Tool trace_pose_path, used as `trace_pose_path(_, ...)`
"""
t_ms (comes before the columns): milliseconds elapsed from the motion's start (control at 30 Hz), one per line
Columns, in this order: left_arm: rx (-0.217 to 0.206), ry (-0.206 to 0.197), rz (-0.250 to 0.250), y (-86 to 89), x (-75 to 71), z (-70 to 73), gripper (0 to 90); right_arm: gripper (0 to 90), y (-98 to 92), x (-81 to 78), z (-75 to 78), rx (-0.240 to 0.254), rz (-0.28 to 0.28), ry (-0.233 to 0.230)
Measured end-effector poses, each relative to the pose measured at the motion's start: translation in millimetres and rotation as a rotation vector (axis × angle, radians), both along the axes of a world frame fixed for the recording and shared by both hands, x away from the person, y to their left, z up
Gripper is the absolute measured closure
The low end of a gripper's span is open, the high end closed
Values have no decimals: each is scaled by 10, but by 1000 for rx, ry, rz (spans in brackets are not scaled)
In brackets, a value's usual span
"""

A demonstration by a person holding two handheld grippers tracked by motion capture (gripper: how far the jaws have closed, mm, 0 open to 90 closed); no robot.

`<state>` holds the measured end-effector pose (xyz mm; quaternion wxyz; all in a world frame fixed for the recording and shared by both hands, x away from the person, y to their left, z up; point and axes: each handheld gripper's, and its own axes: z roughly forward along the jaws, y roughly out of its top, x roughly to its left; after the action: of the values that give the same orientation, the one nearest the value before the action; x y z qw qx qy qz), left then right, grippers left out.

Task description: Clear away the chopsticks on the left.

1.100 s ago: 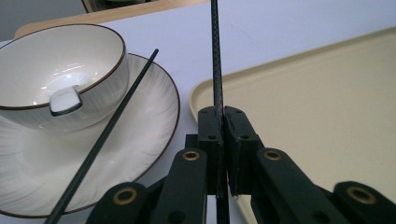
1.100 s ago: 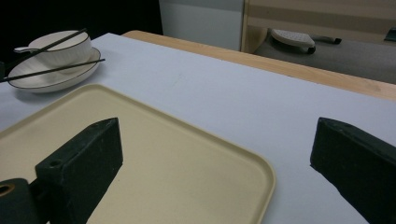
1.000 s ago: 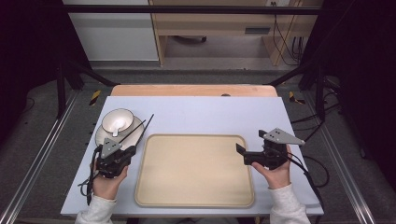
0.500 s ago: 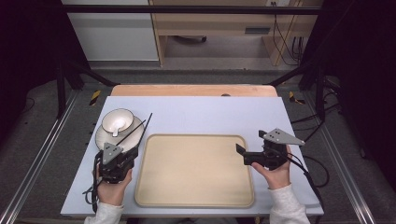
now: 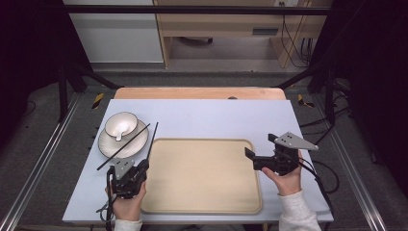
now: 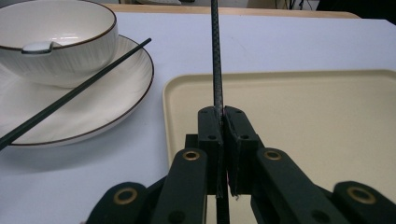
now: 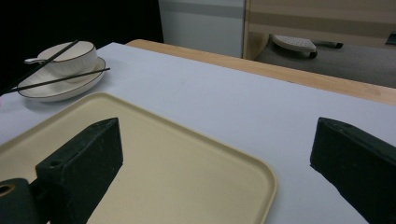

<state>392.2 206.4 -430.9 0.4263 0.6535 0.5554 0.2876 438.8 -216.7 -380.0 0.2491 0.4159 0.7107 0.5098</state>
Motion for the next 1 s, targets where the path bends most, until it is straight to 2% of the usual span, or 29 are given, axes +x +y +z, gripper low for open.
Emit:
trace_pose_path(133, -8, 0, 14, -39, -21, -79, 857, 27, 5, 5, -6, -2, 2, 4)
trace_pose_path(400, 3, 5, 39, -126, -30, -226, 857, 27, 19, 15, -19, -6, 3, 10)
trace_pose_path(667, 22, 53, 52, -134, -7, -392, 857, 27, 30, 22, -32, -11, 7, 15)
trace_pose_path(867, 28, 75, 59, -132, 16, -464, 857, 26, 40, 23, -36, -9, 6, 20)
trace_pose_path(1000, 41, 104, 58, -138, 32, -496, 857, 26, 38, 24, -36, -11, 5, 21)
